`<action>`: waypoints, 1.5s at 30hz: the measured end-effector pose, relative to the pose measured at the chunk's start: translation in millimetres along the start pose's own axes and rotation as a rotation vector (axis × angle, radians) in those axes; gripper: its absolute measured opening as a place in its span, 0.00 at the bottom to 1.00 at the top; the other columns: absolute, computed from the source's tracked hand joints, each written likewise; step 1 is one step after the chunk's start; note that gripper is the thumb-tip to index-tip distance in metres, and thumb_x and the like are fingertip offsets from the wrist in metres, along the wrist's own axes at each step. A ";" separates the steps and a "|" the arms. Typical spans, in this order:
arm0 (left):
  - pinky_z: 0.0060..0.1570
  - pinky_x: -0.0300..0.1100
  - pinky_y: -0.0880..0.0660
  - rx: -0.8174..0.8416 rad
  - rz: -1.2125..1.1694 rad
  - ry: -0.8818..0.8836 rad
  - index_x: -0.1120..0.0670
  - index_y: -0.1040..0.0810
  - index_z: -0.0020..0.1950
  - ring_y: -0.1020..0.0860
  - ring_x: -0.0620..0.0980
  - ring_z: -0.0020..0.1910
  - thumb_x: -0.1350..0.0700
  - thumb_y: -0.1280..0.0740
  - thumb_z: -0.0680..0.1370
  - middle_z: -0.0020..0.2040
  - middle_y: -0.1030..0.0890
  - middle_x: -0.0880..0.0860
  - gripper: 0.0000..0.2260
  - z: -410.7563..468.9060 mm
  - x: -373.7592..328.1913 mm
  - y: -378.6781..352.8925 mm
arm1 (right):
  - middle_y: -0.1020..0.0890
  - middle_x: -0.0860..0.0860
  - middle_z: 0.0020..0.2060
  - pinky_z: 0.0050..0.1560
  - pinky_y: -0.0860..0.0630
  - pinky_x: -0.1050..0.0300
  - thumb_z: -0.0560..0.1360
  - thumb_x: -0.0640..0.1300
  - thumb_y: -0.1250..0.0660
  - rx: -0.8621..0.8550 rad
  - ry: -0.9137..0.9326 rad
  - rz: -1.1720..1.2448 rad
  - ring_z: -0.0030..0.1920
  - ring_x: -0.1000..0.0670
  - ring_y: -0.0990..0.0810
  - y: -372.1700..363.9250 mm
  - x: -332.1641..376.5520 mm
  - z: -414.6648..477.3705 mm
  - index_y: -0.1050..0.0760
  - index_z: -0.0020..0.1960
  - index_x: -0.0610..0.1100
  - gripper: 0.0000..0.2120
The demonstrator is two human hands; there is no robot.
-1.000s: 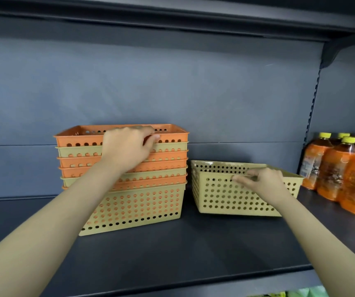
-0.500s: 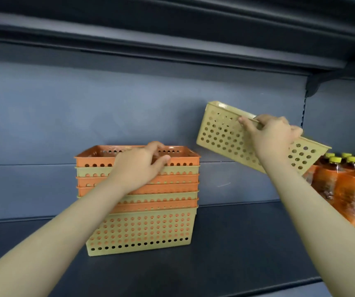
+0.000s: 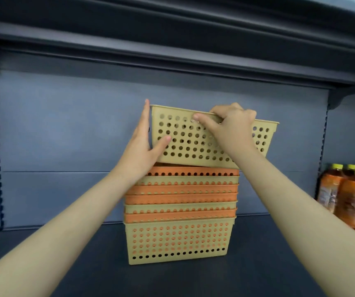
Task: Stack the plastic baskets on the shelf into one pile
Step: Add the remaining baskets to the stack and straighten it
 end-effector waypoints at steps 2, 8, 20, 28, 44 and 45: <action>0.70 0.49 0.33 -0.013 -0.026 0.013 0.37 0.60 0.78 0.33 0.37 0.70 0.47 0.34 0.79 0.70 0.34 0.36 0.39 -6.2 7.2 10.8 | 0.22 0.52 0.30 0.45 0.47 0.54 0.69 0.69 0.40 0.021 0.010 0.018 0.44 0.51 0.28 -5.8 15.7 -3.5 0.23 0.35 0.44 0.27; 0.48 0.20 0.30 -0.092 -0.112 0.058 0.43 0.56 0.79 0.29 0.23 0.54 0.52 0.36 0.81 0.70 0.34 0.43 0.35 -16.7 26.0 32.4 | 0.22 0.65 0.47 0.64 0.37 0.49 0.72 0.57 0.31 0.112 0.014 0.223 0.55 0.56 0.27 -5.2 26.6 -4.2 0.21 0.53 0.56 0.11; 0.52 0.28 0.26 -0.041 -0.177 0.090 0.41 0.56 0.79 0.28 0.27 0.58 0.55 0.36 0.81 0.64 0.32 0.42 0.36 2.0 47.6 40.1 | 0.25 0.53 0.61 0.62 0.25 0.40 0.65 0.61 0.25 0.173 -0.450 0.512 0.62 0.49 0.23 -8.0 -33.8 -47.3 0.45 0.70 0.62 0.41; 0.55 0.43 0.22 -0.001 -0.153 0.065 0.36 0.46 0.74 0.26 0.40 0.62 0.49 0.33 0.79 0.67 0.31 0.47 0.30 -9.4 65.4 41.4 | 0.24 0.59 0.53 0.53 0.22 0.49 0.71 0.59 0.29 0.247 -0.510 0.480 0.52 0.55 0.21 -17.0 -39.5 -66.2 0.43 0.71 0.57 0.35; 0.61 0.58 0.30 -0.268 0.232 0.158 0.49 0.29 0.59 0.28 0.52 0.59 0.38 0.48 0.80 0.58 0.25 0.48 0.19 -52.9 69.1 10.6 | 0.22 0.59 0.48 0.57 0.30 0.58 0.81 0.50 0.46 0.109 -0.433 0.414 0.55 0.55 0.25 -15.7 -72.5 -107.7 0.20 0.57 0.49 0.16; 0.60 0.59 0.30 -0.277 0.225 0.173 0.48 0.30 0.60 0.27 0.53 0.59 0.37 0.48 0.79 0.59 0.25 0.48 0.19 -52.7 69.2 9.0 | 0.23 0.60 0.48 0.57 0.30 0.58 0.81 0.51 0.45 0.132 -0.435 0.435 0.55 0.55 0.25 -15.1 -76.3 -105.8 0.20 0.57 0.50 0.16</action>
Point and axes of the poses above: each hand's wrist, its own z-axis towards the middle knuckle, its own y-axis out of the back of the hand, x = y × z, the point moved 2 cm from there along z, towards the middle knuckle
